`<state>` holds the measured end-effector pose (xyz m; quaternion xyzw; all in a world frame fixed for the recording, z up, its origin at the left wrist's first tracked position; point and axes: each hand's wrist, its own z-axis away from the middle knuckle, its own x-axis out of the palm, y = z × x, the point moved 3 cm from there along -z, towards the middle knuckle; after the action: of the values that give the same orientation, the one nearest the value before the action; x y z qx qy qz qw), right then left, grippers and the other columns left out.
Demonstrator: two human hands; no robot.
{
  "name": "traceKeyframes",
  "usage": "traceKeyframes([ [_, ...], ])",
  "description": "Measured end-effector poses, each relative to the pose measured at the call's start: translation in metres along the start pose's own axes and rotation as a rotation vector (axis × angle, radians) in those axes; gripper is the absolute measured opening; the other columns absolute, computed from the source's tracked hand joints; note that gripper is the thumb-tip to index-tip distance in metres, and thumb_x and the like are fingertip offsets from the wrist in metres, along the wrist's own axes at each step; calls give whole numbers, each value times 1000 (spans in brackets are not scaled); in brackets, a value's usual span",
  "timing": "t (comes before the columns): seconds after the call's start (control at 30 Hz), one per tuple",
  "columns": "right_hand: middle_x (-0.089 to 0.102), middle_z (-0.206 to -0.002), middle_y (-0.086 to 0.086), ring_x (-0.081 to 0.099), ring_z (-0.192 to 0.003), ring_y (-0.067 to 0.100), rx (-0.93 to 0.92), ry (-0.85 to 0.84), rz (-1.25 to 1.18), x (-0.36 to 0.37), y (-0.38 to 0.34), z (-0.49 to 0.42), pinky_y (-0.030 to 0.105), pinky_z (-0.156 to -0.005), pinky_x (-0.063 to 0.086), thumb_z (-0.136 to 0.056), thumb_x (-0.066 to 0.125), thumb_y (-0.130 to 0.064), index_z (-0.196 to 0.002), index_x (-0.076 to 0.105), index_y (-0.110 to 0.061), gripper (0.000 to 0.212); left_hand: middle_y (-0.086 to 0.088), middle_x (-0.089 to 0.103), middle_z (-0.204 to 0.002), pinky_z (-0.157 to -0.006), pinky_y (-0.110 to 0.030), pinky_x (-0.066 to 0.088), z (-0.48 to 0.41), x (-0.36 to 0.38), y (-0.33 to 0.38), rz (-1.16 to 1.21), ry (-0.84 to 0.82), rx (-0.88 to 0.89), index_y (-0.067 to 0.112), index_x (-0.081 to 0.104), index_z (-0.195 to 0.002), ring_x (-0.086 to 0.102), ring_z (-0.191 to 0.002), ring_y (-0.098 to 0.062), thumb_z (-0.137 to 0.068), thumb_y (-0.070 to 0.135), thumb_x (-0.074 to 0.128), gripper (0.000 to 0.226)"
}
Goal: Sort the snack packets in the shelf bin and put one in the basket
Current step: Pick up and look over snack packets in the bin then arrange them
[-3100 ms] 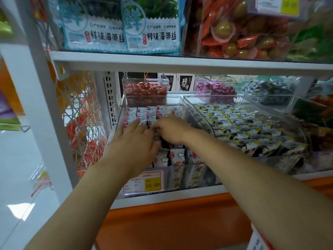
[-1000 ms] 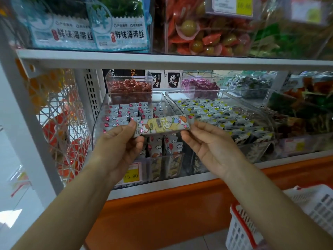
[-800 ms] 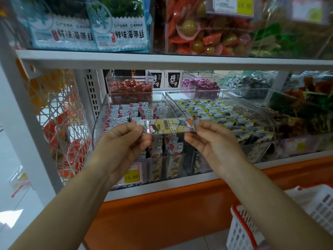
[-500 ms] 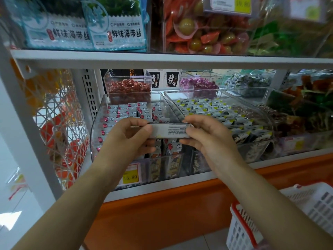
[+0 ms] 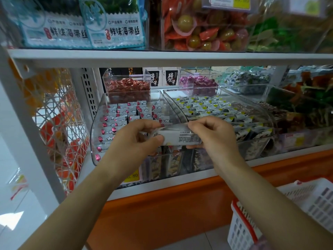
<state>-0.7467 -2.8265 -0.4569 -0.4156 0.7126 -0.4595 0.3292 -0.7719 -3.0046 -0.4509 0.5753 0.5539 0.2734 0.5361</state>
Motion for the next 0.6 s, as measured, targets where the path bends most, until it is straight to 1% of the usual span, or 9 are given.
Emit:
traceKeyframes([
  [0.03,67,-75,14,66,-77,30,-15,8,19,0,0,0,52,-69,56,-84,66,-15,-65,68,-13,19,0,63,-93,-56,-9,49,0,1,0,-10,-5,-6,29,61,-93,64,-73,-10,-85,20,63,12],
  [0.1,66,-72,12,66,-72,25,-55,-12,69,0,-1,1,47,-67,57,-84,66,-17,-67,68,-11,18,-4,63,-89,-56,-12,50,-1,2,-1,4,5,-29,19,62,-89,61,-72,-11,-83,23,64,7],
  [0.2,67,-72,12,67,-69,25,-70,-71,41,4,-2,3,40,-58,58,-85,66,-15,-69,69,-8,17,-1,67,-75,-56,-17,53,-4,-2,-3,121,8,-116,9,61,-78,65,-66,-13,-80,20,67,13],
  [0.27,67,-72,10,67,-72,23,-75,-89,45,5,-1,3,41,-60,58,-85,66,-14,-69,70,-9,17,5,67,-62,-53,-19,53,-4,-5,-4,195,9,-171,3,59,-76,67,-60,-12,-79,20,67,19],
  [0.33,67,-70,6,67,-67,16,-66,-110,28,7,-2,4,35,-56,58,-84,66,-13,-69,70,-10,17,3,68,-60,-50,-18,52,-5,-9,-5,203,25,-193,-3,59,-77,68,-56,-12,-80,20,66,24],
  [0.4,67,-69,7,67,-63,14,-31,-132,-26,8,-2,5,36,-53,59,-85,66,-12,-68,70,-7,18,1,69,-62,-50,-17,52,-5,-12,-6,195,41,-189,-5,60,-79,68,-58,-13,-79,23,66,29],
  [0.47,67,-70,10,68,-62,15,-5,-129,-58,8,-1,5,38,-53,59,-85,65,-11,-68,69,-6,18,-1,69,-65,-51,-16,52,-4,-12,-5,168,58,-169,-3,62,-78,68,-58,-11,-80,26,64,29],
  [0.53,67,-69,6,68,-63,13,17,-93,-83,8,1,4,35,-54,60,-86,64,-10,-68,68,-9,19,-1,69,-71,-52,-14,51,-4,-9,-3,103,56,-112,8,66,-80,67,-60,-8,-82,27,62,19],
  [0.6,67,-72,1,69,-68,11,51,-74,-123,7,3,3,31,-58,60,-88,63,-12,-72,70,-12,17,3,68,-80,-54,-10,49,-2,-6,-1,6,23,-49,20,66,-89,67,-67,-4,-81,26,63,10],
])
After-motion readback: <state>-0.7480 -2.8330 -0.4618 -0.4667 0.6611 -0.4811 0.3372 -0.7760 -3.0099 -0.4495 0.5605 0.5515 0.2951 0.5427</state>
